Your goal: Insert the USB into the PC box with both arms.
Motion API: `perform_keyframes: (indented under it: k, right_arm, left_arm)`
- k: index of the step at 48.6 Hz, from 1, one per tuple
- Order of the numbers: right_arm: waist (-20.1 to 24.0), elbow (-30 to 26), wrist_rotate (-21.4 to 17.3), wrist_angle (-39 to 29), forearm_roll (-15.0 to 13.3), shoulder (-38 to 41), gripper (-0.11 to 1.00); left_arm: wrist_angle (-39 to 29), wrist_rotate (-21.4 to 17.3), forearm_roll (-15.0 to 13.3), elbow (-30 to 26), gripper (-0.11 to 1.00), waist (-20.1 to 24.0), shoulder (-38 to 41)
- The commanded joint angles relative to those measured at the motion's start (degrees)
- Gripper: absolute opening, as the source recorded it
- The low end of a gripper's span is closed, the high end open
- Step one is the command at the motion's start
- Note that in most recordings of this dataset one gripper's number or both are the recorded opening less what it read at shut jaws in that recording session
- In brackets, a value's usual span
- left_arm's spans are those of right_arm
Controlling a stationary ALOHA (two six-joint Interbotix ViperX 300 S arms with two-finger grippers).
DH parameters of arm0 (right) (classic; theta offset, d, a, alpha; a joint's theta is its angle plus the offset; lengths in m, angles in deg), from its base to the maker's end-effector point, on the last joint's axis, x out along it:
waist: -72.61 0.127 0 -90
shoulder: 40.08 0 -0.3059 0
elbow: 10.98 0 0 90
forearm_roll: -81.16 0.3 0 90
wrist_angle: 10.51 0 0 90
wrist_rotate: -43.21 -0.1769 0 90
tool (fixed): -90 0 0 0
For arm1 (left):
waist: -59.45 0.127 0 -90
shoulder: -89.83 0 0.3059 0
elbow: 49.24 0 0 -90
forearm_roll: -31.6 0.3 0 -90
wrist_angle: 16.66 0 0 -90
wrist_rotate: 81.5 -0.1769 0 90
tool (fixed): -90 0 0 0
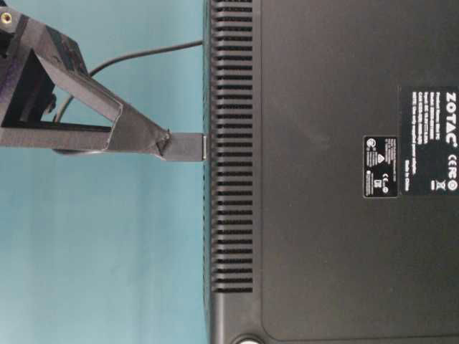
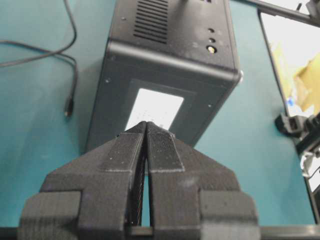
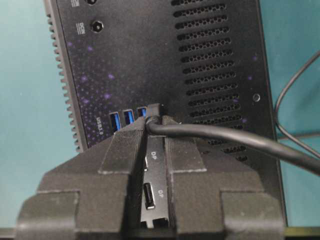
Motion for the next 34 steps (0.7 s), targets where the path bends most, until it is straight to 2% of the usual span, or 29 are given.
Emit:
perform_keyframes:
  k: [1,19,34]
  right_arm:
    - [2.3,-0.5,0.0,0.6,1.8,-0.1,0.10]
    - [2.2,-1.1,0.3,1.2,2.7,1.1,0.10]
    - [1.8,-1.7,-0.1,-2.1,2.5,0.5,0.10]
  left_arm:
    - [0.4,0.1,0.1,-1.0,0.00,-0.1,0.4]
    - [0.4,0.1,0.1,-0.9,0.00,-0.1,0.4]
    - [0.4,0.0,0.1,-0.9,0.00,-0.1,0.4]
